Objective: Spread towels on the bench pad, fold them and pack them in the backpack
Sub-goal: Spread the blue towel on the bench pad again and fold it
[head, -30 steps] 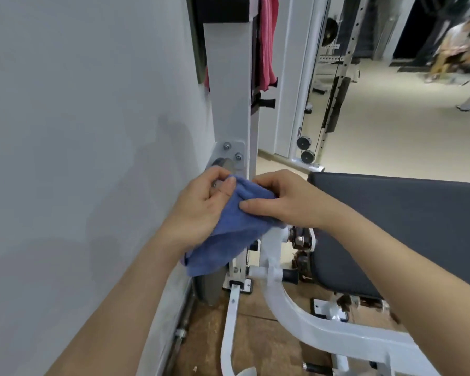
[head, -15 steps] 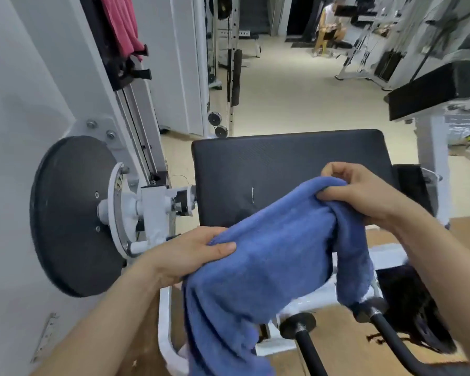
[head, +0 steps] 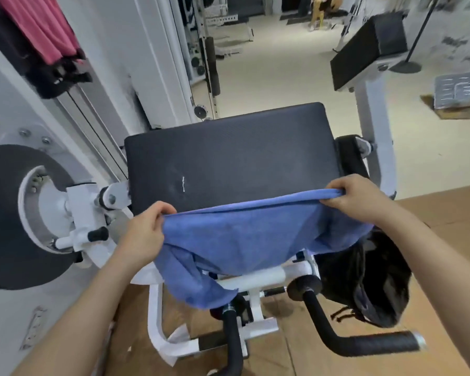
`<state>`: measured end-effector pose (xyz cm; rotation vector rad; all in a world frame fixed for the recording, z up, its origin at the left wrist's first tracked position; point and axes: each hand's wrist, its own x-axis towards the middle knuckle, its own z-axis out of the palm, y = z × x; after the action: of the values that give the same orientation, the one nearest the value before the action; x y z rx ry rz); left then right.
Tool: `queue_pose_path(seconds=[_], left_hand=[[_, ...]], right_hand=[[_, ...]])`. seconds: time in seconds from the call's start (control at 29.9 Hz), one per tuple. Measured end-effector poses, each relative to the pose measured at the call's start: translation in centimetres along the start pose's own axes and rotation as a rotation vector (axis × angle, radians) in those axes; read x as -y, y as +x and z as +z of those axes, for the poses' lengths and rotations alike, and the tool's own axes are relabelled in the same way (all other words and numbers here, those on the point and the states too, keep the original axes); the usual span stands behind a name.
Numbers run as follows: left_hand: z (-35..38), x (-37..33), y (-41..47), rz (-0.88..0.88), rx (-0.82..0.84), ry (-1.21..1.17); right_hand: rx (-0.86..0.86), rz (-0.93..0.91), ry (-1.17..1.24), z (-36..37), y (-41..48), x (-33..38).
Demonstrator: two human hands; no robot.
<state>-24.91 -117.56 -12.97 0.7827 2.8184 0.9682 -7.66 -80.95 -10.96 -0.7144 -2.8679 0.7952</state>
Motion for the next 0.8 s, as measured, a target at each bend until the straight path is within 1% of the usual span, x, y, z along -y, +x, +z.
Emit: queue_pose_path(seconds=[0.03,0.1,0.17,0.2,0.3,0.33,0.37,0.43,0.54,0.7,0.8], left_hand=[[0.0,0.0,0.0,0.001,-0.003,0.046],[-0.2,0.3,0.2,0.023,0.055,0.143],[-0.4,1.0,0.7,0.02,0.08,0.222],[-0.4,1.3,1.3,0.006,0.072,0.207],[-0.5,1.6,3.7,-0.076,-0.004,-0.135],[-0.6,1.5,4.6,-0.086,-0.044,-0.206],[-0.7,1.5,5.4,-0.062,-0.085,-0.214],[-1.0,1.3,7.0,0.014,-0.139,-0.116],[-0.9,1.3,9.5,0.071,-0.152,0.062],[-0.4,1.4,14.7,0.092,-0.126,0.289],[-0.3,1.2,17.9,0.064,-0.122,0.377]], right_hand=[[-0.038,0.017,0.076,0.0,0.5,-0.5],[-0.09,0.094,0.157,0.5,1.4,-1.5],[-0.118,0.17,0.138,1.0,2.4,-2.1],[-0.137,0.198,0.116,1.1,2.9,-2.2],[-0.203,0.266,0.057,1.2,4.5,-2.0],[-0.213,0.291,0.053,1.0,5.0,-1.7],[-0.218,0.315,0.065,0.9,5.7,-1.6],[-0.215,0.345,0.131,0.4,7.5,-1.1],[-0.213,0.333,0.185,-0.5,10.4,-0.4],[-0.272,0.192,0.004,-1.7,16.4,0.1],[-0.293,0.168,-0.14,-1.9,20.6,0.1]])
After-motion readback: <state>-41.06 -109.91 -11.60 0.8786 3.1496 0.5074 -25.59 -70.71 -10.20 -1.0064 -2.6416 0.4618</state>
